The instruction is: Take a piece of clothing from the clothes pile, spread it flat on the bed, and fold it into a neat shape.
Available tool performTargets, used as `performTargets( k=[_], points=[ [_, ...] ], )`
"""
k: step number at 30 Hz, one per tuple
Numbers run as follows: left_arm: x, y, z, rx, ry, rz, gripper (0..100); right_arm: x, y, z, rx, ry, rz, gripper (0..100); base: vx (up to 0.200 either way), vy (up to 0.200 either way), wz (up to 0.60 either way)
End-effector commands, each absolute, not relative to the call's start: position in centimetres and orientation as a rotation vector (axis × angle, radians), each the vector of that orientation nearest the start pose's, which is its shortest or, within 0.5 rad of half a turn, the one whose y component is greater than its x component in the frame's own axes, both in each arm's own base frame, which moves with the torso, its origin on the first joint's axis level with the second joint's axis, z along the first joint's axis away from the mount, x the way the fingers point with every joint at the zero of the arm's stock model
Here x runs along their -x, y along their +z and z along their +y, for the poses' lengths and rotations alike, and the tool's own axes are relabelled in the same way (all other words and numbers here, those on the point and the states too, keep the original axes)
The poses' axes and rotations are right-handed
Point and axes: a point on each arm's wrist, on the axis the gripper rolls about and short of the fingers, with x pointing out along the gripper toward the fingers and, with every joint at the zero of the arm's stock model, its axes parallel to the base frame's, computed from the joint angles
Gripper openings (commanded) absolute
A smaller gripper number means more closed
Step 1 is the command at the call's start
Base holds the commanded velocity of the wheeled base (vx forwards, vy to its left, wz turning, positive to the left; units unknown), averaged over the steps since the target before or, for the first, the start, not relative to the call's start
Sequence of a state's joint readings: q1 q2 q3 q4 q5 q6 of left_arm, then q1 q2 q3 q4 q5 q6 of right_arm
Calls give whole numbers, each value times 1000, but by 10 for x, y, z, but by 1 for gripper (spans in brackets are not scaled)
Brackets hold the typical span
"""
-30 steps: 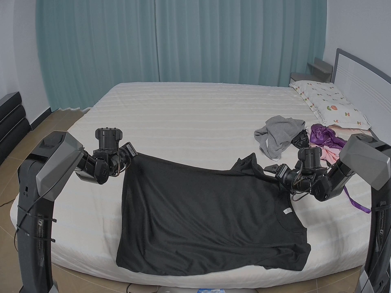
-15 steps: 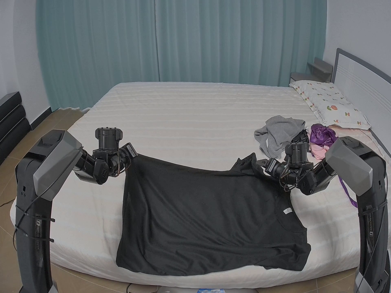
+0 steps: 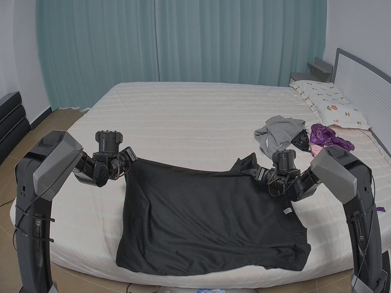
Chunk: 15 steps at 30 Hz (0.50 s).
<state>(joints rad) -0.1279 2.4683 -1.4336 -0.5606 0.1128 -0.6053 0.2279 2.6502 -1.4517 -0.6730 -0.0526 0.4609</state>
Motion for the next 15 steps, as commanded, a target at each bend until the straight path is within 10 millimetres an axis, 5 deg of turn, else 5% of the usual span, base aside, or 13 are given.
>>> performTargets(
  k=[1,15],
  points=[
    [-474,25,-59,537,130,471,0,-485,-63,105,-361,3,531,0,0,0,0],
    [-479,30,-56,544,128,440,0,-513,-20,67,-418,-69,332,0,0,0,0]
  ],
)
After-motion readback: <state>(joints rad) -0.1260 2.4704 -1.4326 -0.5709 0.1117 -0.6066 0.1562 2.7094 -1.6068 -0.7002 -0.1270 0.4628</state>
